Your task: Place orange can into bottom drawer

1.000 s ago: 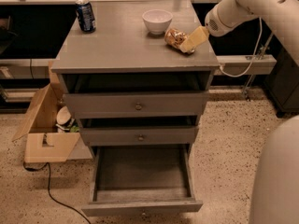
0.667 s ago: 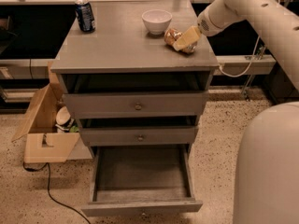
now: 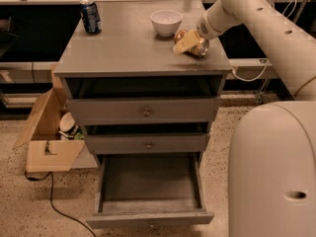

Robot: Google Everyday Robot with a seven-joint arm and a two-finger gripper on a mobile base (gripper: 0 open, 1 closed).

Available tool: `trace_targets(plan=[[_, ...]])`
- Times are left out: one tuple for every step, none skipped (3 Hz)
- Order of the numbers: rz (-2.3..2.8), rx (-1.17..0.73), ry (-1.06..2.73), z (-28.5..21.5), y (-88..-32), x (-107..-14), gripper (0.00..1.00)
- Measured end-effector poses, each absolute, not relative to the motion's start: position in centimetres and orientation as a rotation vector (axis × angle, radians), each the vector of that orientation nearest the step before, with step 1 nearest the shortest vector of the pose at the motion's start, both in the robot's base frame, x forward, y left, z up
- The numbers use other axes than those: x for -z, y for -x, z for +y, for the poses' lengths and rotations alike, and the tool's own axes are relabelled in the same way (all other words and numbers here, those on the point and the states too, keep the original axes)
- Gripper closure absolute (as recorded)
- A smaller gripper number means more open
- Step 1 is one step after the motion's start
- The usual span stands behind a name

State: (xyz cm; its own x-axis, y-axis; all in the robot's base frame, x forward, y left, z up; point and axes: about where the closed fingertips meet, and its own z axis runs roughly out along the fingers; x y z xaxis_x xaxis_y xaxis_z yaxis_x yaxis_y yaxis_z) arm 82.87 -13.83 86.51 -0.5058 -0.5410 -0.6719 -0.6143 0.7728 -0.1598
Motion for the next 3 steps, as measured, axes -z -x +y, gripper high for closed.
trace_targets(plan=[[2.239,-0.157,0.890,-12.3,-83.6,-85.3,0.00],[2.250,-0.193,0.938,-10.5,-84.0,-84.0,0.21],[2.248,-0.213,0.966,-9.7,-84.1,-83.5,0.44]])
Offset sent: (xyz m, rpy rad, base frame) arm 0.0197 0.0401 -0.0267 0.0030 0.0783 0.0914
